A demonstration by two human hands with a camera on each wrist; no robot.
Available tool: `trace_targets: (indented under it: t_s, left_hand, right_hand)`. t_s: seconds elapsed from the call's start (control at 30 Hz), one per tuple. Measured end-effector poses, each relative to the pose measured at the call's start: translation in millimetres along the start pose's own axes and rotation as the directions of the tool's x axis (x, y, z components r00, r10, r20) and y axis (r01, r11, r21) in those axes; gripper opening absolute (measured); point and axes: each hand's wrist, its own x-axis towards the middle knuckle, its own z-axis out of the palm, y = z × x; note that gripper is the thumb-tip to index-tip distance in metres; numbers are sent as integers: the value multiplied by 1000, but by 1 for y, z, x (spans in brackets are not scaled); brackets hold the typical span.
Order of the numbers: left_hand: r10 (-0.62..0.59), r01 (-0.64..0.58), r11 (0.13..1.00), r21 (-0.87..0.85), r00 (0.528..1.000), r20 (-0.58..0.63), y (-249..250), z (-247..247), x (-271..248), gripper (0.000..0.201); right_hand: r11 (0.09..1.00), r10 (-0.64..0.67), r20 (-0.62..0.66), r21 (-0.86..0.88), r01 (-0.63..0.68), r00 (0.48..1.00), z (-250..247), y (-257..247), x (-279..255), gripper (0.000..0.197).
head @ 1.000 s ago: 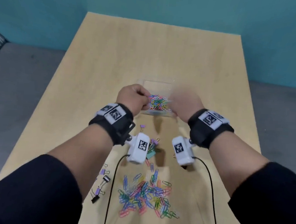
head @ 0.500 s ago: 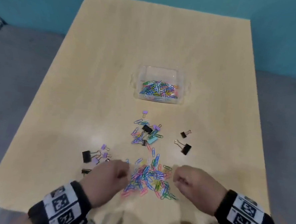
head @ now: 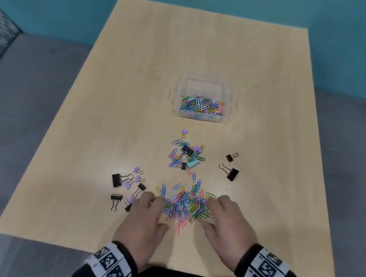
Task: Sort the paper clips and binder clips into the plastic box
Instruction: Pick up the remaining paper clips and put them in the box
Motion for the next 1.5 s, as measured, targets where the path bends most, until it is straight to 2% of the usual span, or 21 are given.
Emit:
trace_targets:
  t_s: [0.07, 0.1, 0.17, 0.27, 0.43, 0.57, 0.73, 0.97, 1.2, 1.4, 1.5]
  left_hand:
    - [2, -4, 996, 91, 1000, 28, -5, 0, -1, 73]
    - [28, -31, 991, 127, 999, 29, -4, 1, 1, 82]
    - [75, -75, 981, 181, 997, 8, 2, 6, 10, 87]
    - [73, -73, 979, 191, 997, 10, 16, 9, 27, 76]
    - [86, -86, 978, 190, 996, 8, 28, 10, 51, 33]
    - [102, -95, 978, 183, 994, -28, 24, 11, 63, 15]
    - [109, -98, 983, 153, 992, -65, 19, 10, 68, 20]
    - [108, -101, 992, 74, 991, -84, 17, 9, 68, 18]
    - [74, -83, 992, -99, 993, -89, 24, -8, 64, 15]
    - [-17, 35, 949, -314, 998, 59, 23, -27, 69, 12]
    - [-79, 160, 833, -529, 982, 174, 23, -39, 75, 17]
  right_hand:
    - [993, 90, 8, -82, -89, 996, 1, 5, -6, 67]
    - [990, 85, 1, -112, -84, 996, 3, 5, -5, 80]
    - [987, 26, -10, -157, -27, 1000, 8, -1, 5, 88]
    - [983, -45, -48, -179, 36, 998, 15, -15, 27, 77]
    - [986, -91, -130, -149, 71, 987, 15, -23, 52, 37]
    - [982, -115, -140, -167, 91, 984, 8, -21, 60, 37]
    - [985, -80, -97, -159, 64, 992, 1, -19, 63, 35]
    - [996, -47, -35, -77, 44, 998, -13, -19, 61, 7]
    - [1000, -16, 18, 1, 16, 1000, -29, -19, 63, 12]
    - [981, -49, 103, 194, 29, 994, -42, -5, 64, 12]
    - [928, 0, 188, 365, -70, 982, -51, 1, 68, 14]
